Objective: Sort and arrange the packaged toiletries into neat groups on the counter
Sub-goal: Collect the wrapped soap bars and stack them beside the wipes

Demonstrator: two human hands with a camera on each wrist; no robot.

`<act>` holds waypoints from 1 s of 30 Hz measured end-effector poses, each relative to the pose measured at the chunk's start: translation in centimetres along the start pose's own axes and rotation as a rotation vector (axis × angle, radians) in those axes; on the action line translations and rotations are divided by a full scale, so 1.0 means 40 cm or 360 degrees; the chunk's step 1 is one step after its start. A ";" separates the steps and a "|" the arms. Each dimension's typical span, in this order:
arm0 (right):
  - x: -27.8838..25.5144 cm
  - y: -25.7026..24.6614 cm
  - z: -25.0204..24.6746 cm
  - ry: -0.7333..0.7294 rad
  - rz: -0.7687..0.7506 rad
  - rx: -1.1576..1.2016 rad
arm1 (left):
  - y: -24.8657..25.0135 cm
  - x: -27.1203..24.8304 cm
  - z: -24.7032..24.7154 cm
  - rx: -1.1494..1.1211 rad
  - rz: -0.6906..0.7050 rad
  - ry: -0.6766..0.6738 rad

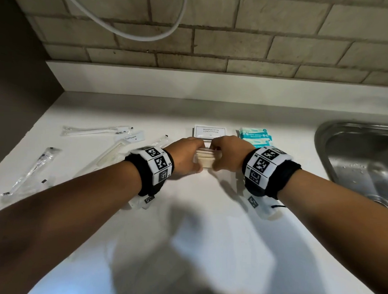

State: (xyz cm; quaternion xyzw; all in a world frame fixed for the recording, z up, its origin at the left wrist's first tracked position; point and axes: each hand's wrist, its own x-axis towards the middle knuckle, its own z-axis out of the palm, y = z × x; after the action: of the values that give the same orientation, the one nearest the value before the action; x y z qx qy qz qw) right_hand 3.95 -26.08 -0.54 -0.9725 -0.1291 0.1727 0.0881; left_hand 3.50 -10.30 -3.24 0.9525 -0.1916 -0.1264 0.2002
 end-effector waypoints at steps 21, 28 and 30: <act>-0.004 0.003 0.012 -0.0045 -0.0015 0.0054 | 0.001 0.004 0.016 -0.0034 -0.0052 0.0037; -0.017 0.025 -0.035 0.0023 -0.0087 0.0223 | 0.000 0.004 0.012 -0.0088 -0.0121 0.0033; -0.019 0.024 -0.044 0.0077 -0.0121 0.0210 | 0.001 0.003 0.010 -0.0091 -0.0134 0.0032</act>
State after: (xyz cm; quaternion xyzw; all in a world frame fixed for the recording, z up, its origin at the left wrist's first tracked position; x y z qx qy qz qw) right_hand 4.09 -27.45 1.12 -0.9629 -0.1522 0.1537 0.1616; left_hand 3.49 -10.52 -3.61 0.9548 -0.1456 -0.1305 0.2238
